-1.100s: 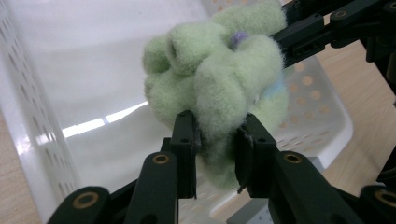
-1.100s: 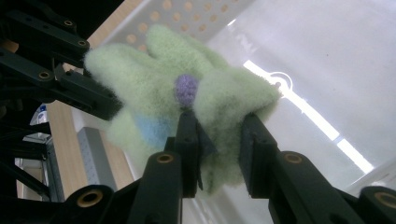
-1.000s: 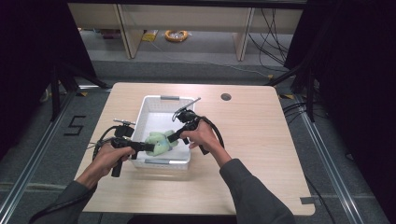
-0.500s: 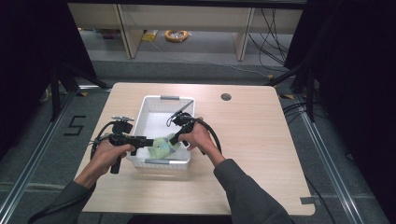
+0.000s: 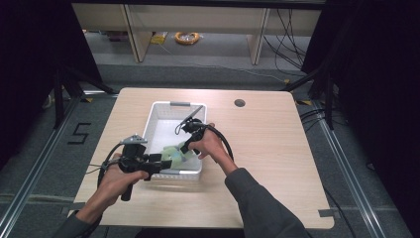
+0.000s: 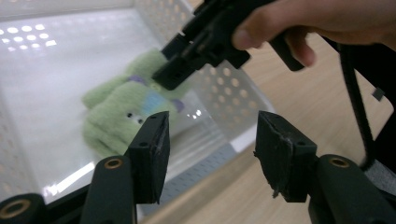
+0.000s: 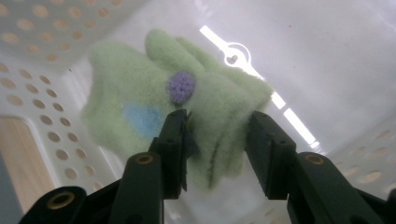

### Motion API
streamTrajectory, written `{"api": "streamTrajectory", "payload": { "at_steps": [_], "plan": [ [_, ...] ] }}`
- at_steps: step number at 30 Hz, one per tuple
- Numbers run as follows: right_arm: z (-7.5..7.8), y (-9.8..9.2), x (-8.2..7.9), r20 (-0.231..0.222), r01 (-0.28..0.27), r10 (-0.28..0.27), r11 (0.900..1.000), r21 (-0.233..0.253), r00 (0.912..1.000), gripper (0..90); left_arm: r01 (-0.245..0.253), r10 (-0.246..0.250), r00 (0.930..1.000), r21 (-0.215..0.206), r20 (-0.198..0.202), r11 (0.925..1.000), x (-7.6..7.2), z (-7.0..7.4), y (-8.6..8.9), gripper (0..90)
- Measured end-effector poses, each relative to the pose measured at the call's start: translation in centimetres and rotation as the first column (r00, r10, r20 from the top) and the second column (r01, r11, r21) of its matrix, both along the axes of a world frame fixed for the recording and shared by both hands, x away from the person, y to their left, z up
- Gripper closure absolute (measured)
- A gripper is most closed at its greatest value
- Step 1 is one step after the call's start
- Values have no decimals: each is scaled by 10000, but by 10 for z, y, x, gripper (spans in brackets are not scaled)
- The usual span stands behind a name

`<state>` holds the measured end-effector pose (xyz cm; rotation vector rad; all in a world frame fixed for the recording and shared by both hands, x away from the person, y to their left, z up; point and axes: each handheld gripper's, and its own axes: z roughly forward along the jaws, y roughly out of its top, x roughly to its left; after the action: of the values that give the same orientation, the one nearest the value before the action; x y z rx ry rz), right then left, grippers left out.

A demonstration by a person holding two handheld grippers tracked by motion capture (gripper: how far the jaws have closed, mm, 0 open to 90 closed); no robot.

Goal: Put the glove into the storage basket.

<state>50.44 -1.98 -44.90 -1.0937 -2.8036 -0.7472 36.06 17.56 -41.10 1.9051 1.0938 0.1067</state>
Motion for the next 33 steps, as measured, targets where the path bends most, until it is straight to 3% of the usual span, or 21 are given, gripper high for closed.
{"api": "streamTrajectory", "payload": {
  "at_steps": [4, 7, 10, 18, 22, 24, 33],
  "plan": [
    [2, -2, 1, 196, 86, -85, 9999, -59, 9998, 554, 368, -365, 9993, -232, 119, 9991, -17, -3, -10, 428],
    [8, -5, 2, 390, 80, -77, 9999, -67, 9992, 535, 574, -576, 9983, -394, -36, 9976, -26, -7, -16, 407],
    [16, -8, 0, 550, 97, -107, 9998, 174, 9984, 533, 782, -783, 9969, -396, 5, 9962, -31, -10, -18, 397],
    [31, -20, -10, 833, -67, 3, 9970, 767, 9965, 513, 534, -514, 9962, -261, 708, 9982, -40, -13, -21, 372],
    [38, -29, -18, 1080, -304, 187, 9937, 1075, 9940, 484, 543, -523, 9971, -353, 557, 9979, -44, -16, -23, 344],
    [43, -33, -25, 990, -176, 49, 9917, 1272, 9951, 462, 581, -567, 9952, -146, 802, 9982, -44, -18, -24, 333],
    [58, -58, -51, 1516, -526, 239, 9808, 1879, 9882, 435, 543, -531, 9947, -119, 878, 9985, -47, -22, -28, 291]
  ]
}}
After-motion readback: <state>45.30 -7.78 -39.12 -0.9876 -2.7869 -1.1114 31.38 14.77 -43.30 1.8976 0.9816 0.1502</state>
